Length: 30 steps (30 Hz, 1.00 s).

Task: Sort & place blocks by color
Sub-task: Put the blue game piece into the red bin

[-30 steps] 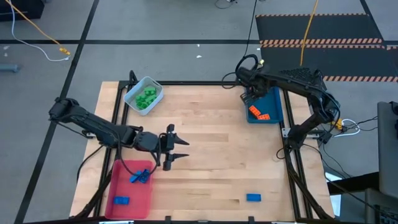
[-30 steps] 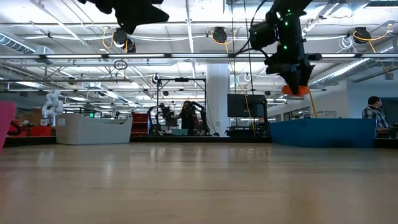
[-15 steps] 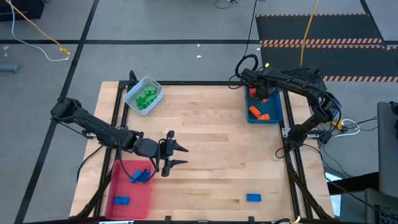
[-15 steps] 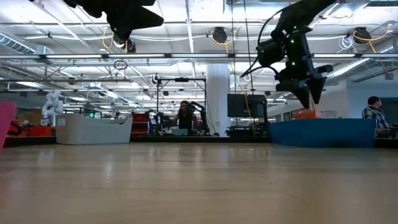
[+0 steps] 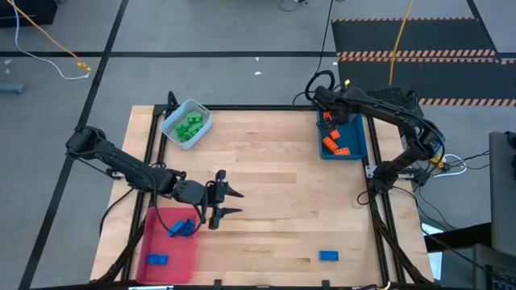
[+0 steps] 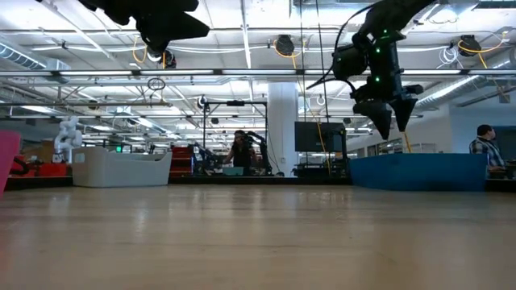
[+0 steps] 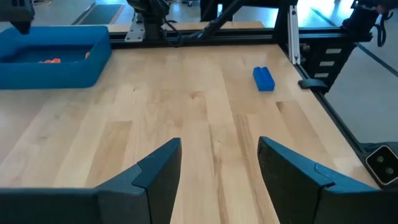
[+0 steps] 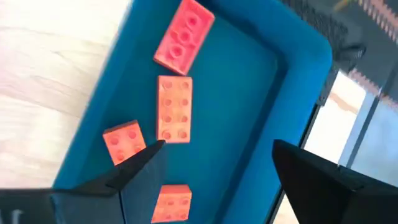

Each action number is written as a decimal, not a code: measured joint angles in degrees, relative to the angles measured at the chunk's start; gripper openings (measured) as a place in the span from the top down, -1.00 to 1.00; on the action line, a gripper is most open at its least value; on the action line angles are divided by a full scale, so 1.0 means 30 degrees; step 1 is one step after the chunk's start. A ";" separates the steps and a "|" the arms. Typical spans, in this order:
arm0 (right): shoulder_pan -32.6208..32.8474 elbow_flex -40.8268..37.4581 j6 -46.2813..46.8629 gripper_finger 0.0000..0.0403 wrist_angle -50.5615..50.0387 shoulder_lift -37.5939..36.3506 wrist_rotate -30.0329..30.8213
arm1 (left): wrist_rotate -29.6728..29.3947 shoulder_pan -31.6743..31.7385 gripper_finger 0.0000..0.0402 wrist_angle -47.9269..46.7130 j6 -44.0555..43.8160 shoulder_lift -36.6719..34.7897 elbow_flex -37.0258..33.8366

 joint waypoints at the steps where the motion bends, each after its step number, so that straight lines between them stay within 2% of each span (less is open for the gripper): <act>1: 0.0042 -0.0002 -0.0241 -0.43 0.0325 -0.0177 -0.0126 | 0.0000 0.0000 -0.05 -0.0120 -0.0005 0.0000 0.0000; 7: -0.0072 -0.0015 -0.0704 -0.40 0.3227 -0.1178 -0.3977 | -0.0007 0.0044 -0.05 -0.0739 0.0112 0.0000 0.0000; 11: -0.0072 -0.0071 -0.2428 -0.40 0.3988 -0.1217 -0.5539 | -0.0153 0.0075 -0.05 -0.0461 0.0141 -0.0002 0.0000; 18: 0.0674 -0.2592 -0.2964 -0.40 0.7331 -0.1209 -0.9126 | -0.0160 0.0074 -0.05 -0.0341 0.0138 -0.0007 0.0000; 25: 0.2739 -0.3876 -0.2258 -0.40 0.7521 -0.1838 -0.8883 | -0.0160 0.0073 -0.05 -0.0341 0.0270 -0.0015 0.0000; 30: 0.4993 -0.3207 -0.1740 -0.40 0.7062 -0.3700 -0.5654 | -0.0160 0.0197 -0.05 -0.0315 0.0596 -0.0015 0.0000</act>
